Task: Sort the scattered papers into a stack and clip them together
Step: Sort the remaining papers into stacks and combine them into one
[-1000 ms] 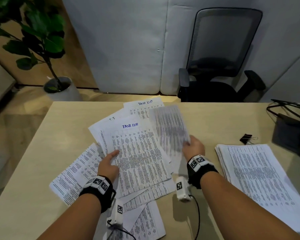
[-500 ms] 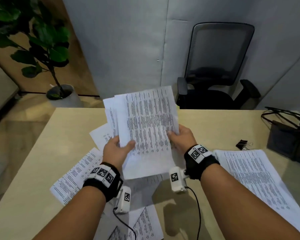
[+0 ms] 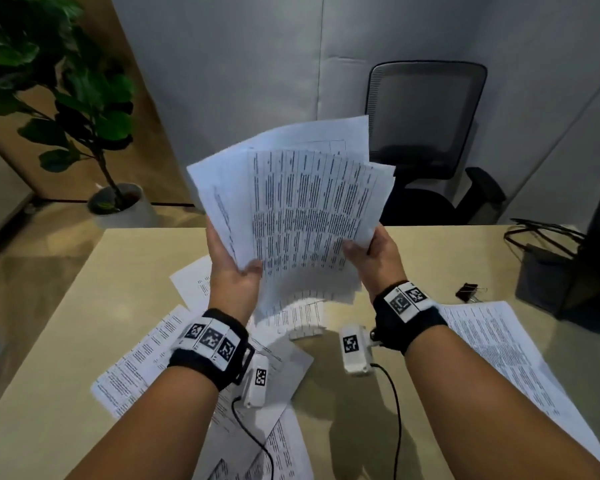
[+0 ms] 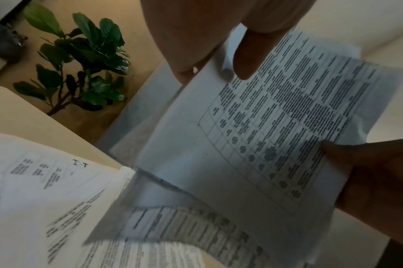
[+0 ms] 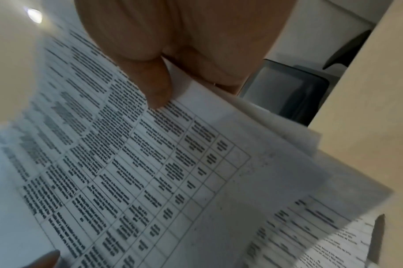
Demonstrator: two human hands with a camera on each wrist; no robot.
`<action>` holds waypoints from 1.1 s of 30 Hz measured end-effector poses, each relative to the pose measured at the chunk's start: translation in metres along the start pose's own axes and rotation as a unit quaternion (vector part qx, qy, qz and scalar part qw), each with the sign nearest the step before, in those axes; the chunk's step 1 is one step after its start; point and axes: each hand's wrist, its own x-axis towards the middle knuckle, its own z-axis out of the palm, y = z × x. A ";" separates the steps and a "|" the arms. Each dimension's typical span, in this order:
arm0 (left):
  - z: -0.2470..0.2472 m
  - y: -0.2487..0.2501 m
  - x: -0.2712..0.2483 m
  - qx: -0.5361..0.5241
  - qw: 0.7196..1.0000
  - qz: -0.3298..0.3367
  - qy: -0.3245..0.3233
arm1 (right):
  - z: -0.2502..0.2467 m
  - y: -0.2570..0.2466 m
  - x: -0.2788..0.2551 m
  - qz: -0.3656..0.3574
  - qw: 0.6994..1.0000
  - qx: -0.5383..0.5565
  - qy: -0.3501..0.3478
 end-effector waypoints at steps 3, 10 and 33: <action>0.006 0.001 -0.005 -0.075 0.997 -0.017 0.006 | -0.009 0.001 -0.005 -0.006 1.000 -0.006 -0.005; 0.025 0.004 -0.009 -0.047 0.998 -0.023 0.033 | -0.016 -0.001 -0.009 -0.021 0.997 -0.061 0.045; 0.063 -0.030 -0.028 0.079 0.985 -0.151 0.016 | -0.041 0.039 -0.037 0.161 0.969 -0.186 0.022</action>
